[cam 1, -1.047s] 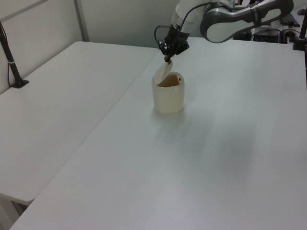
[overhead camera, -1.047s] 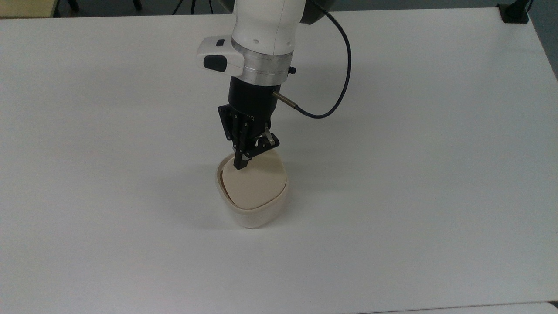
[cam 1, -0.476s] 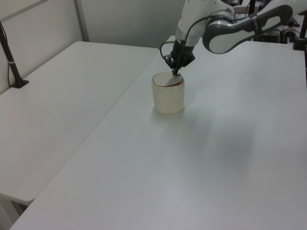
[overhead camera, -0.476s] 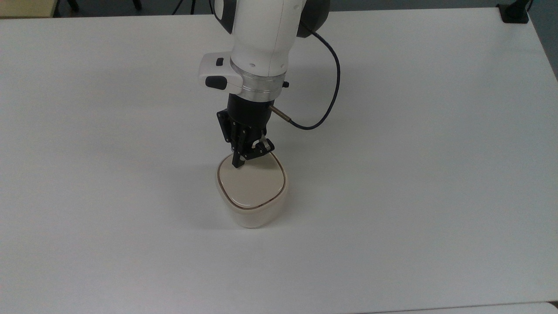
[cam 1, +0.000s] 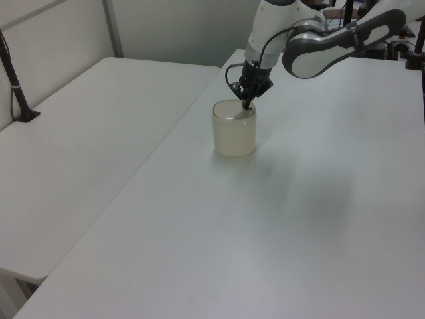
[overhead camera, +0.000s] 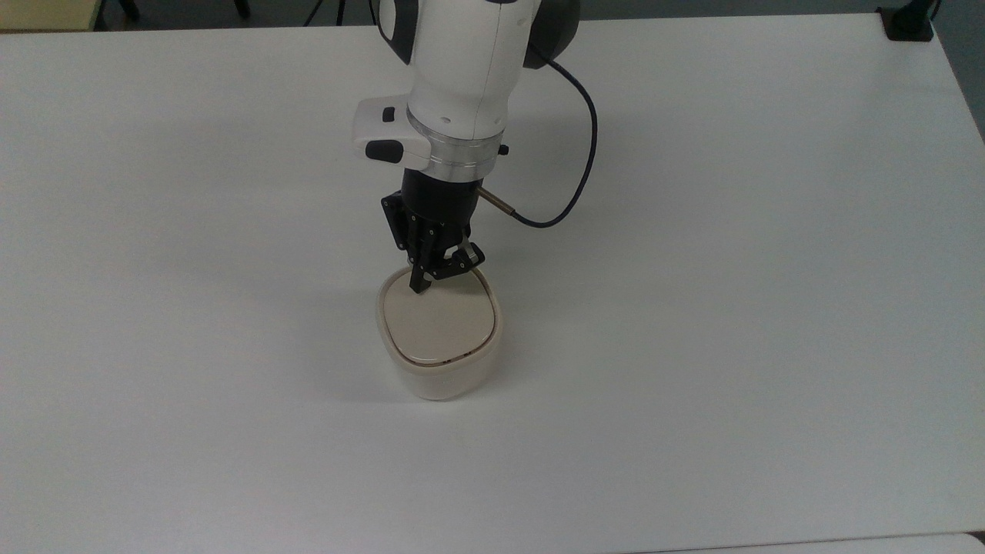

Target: Close the trash bin

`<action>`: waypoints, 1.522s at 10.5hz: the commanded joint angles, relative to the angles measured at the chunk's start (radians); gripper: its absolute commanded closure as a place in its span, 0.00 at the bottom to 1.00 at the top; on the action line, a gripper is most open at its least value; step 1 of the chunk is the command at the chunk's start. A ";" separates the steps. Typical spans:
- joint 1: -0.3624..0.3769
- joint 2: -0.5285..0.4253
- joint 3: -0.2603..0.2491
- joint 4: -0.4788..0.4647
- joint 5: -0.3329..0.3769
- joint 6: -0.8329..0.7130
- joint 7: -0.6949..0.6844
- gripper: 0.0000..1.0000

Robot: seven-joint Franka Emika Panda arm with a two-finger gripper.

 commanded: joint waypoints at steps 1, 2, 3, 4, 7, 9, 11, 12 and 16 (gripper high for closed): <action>0.006 -0.059 0.004 -0.052 0.003 -0.002 -0.009 1.00; 0.004 -0.083 0.004 -0.038 0.009 -0.013 -0.009 1.00; 0.004 -0.102 0.004 -0.014 0.011 -0.063 -0.011 1.00; 0.004 -0.131 0.006 -0.009 0.011 -0.095 -0.014 1.00; 0.001 -0.247 0.006 -0.013 0.116 -0.236 -0.153 1.00; -0.008 -0.327 0.006 -0.023 0.199 -0.402 -0.314 0.94; -0.008 -0.399 0.006 -0.052 0.218 -0.499 -0.383 0.62; -0.013 -0.427 0.004 -0.064 0.236 -0.536 -0.411 0.40; -0.060 -0.452 0.003 -0.061 0.250 -0.613 -0.607 0.00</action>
